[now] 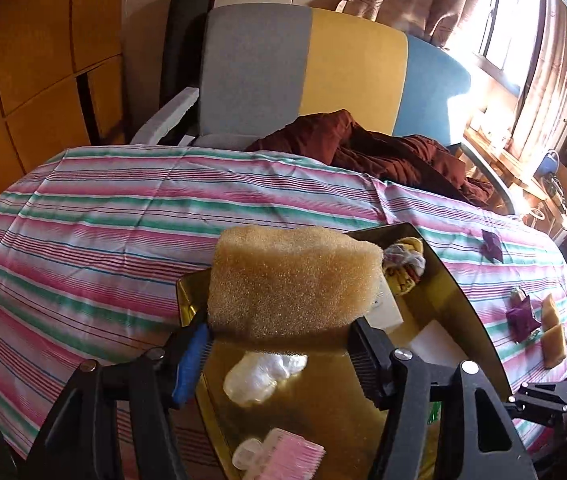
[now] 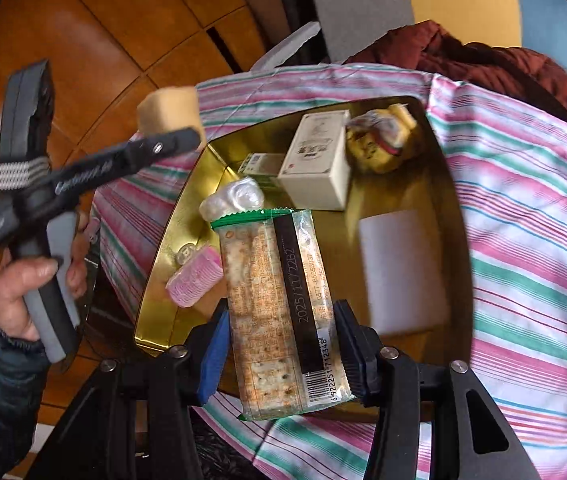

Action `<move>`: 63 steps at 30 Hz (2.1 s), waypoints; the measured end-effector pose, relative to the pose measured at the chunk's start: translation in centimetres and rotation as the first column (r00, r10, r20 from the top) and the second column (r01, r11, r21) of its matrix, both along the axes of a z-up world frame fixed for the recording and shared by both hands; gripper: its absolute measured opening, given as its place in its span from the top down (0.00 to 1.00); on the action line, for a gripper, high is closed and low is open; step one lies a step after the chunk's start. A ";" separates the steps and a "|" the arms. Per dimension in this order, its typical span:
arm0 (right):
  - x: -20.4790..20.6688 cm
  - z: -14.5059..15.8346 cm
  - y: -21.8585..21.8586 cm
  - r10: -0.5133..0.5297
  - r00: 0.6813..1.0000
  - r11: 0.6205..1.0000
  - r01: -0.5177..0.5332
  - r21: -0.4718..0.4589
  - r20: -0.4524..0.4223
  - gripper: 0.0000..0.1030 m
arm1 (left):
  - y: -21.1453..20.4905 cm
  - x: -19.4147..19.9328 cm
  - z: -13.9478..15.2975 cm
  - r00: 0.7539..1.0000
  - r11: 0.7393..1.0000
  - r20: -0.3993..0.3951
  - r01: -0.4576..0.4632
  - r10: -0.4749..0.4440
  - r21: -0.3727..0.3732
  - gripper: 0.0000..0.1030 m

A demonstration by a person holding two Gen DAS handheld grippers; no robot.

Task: Organize objects
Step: 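Carry the sponge and cracker packet into the gold tray and open both grippers, then withdraw both grippers from the tray toward the remaining items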

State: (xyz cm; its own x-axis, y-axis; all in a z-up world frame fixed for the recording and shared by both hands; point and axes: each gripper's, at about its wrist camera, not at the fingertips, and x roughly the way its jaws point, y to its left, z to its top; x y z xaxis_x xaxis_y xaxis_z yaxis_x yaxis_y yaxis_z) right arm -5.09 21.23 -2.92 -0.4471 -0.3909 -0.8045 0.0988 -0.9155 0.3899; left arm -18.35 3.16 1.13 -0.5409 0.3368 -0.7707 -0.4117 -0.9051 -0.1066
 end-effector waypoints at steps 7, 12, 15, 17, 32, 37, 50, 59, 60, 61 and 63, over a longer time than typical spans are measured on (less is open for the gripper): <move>-1.6 -1.6 -2.7 0.021 0.999 1.000 -0.021 -0.013 0.034 0.38 | -1.9 -1.2 -0.2 0.997 0.997 -0.013 -0.080 0.080 -0.018 0.19; -1.4 -2.7 -3.5 0.032 0.998 0.999 -0.032 0.000 0.056 0.21 | -3.5 0.0 0.0 0.993 0.993 0.003 -0.118 0.118 0.031 0.18; -0.9 -2.7 -3.3 0.027 0.998 0.999 -0.028 0.018 0.056 0.19 | -4.1 1.5 0.5 0.993 0.989 0.000 -0.119 0.119 0.083 0.18; -0.6 -2.5 -3.1 0.012 0.999 0.999 -0.013 0.030 0.049 0.16 | -4.2 2.9 0.9 0.993 0.988 -0.012 -0.116 0.118 0.100 0.18; 2.8 1.1 -0.8 -0.134 0.979 0.962 0.166 0.218 -0.153 0.00 | -2.0 10.6 -0.6 0.996 0.986 0.039 -0.085 0.080 0.145 0.19; 3.9 1.2 0.4 -0.170 0.969 0.942 0.214 0.258 -0.181 0.00 | -1.1 12.5 -0.5 0.998 0.992 -0.004 -0.060 0.061 0.110 0.19; 6.4 2.0 4.0 -0.264 0.932 0.897 0.331 0.293 -0.247 0.00 | 2.8 15.1 0.1 0.998 0.997 -0.043 0.051 -0.049 0.060 0.19; 8.1 2.2 8.0 -0.339 0.902 0.844 0.416 0.337 -0.267 0.00 | 6.7 16.7 0.5 0.984 0.983 -0.048 0.176 -0.173 0.060 0.19; 8.2 2.1 8.6 -0.347 0.900 0.837 0.424 0.346 -0.266 0.00 | 7.2 16.8 0.4 0.981 0.980 -0.045 0.190 -0.188 0.056 0.19; 8.4 2.1 9.2 -0.354 0.897 0.828 0.433 0.356 -0.265 0.00 | 7.8 16.9 0.4 0.979 0.978 -0.039 0.202 -0.200 0.053 0.19; 8.9 2.0 10.6 -0.375 0.889 0.813 0.452 0.368 -0.263 0.00 | 8.7 17.1 0.2 0.975 0.974 -0.026 0.220 -0.219 0.053 0.19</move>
State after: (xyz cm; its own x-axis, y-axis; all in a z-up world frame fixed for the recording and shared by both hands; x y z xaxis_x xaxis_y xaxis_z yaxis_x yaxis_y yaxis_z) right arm 3.76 31.82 -0.89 -0.6352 0.2085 -0.7437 -0.2960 -0.9551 -0.0149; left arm -1.28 11.85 1.35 -0.4639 0.4908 -0.7375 -0.6024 -0.7852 -0.1436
